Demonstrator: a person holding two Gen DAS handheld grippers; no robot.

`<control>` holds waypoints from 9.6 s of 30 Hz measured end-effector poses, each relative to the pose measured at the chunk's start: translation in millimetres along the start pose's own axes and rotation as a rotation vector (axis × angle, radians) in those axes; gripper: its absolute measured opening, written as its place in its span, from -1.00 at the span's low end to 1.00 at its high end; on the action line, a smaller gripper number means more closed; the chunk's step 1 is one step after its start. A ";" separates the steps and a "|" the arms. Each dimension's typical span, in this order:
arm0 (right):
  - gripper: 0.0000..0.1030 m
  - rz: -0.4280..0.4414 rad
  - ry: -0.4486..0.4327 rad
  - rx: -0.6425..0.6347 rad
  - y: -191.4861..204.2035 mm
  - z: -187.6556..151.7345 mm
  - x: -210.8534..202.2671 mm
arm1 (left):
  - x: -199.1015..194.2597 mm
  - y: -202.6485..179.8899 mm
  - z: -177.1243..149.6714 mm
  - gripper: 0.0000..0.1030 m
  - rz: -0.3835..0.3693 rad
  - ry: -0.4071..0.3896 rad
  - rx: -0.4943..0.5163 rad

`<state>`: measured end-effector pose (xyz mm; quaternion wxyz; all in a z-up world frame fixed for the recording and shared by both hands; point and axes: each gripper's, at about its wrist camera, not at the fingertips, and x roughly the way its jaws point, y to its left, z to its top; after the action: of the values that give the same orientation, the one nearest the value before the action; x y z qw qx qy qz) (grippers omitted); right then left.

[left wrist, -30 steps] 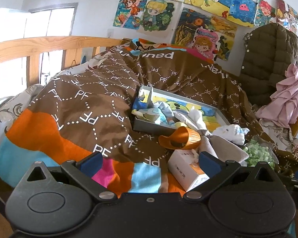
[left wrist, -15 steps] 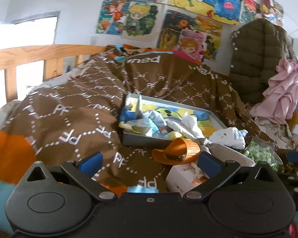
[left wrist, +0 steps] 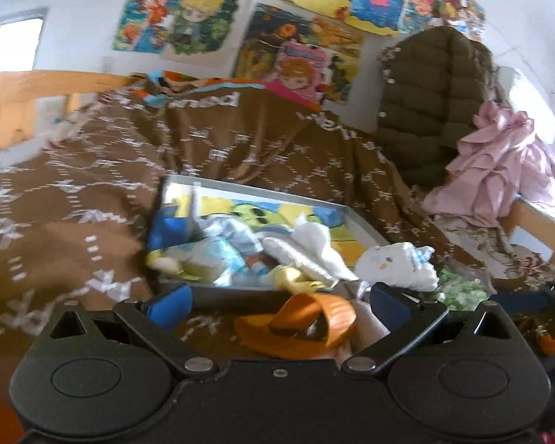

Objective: Organize soft objects
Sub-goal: 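Reach the right tool toward the grey drawstring pouch while the left tool reaches toward the orange item, then grasp the orange strap with the left tool while the right tool grasps the pouch's white drawstring, then lift the held orange item and grey pouch and carry both toward the tray, then lower the orange item and grey pouch into the tray and open both tools, then lift both open tools up and away from the tray, then move both open tools down over the black-and-blue sock and white cloth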

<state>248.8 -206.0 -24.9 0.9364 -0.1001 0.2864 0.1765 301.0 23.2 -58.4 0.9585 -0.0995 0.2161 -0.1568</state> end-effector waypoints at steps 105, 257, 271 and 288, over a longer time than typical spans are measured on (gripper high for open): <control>-0.88 -0.187 -0.348 0.228 -112.8 71.3 114.5 | 163.0 -33.6 107.2 -0.52 -0.032 -0.024 -0.204; 0.99 -0.306 0.117 0.194 1.4 -29.9 -72.0 | -112.5 -72.8 -37.6 0.98 0.231 0.039 0.136; 0.99 -0.280 0.195 0.228 -6.0 -30.7 -57.4 | -90.0 -68.6 -41.9 0.98 0.228 0.074 0.143; 0.99 -0.261 0.233 0.394 -43.2 -29.6 -45.5 | -60.7 -78.1 -36.3 0.98 0.196 0.058 0.229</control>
<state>215.6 -266.6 -19.4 0.9134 0.0284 0.4058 -0.0174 212.6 -33.0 -47.2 0.9677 0.0368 0.2331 -0.0889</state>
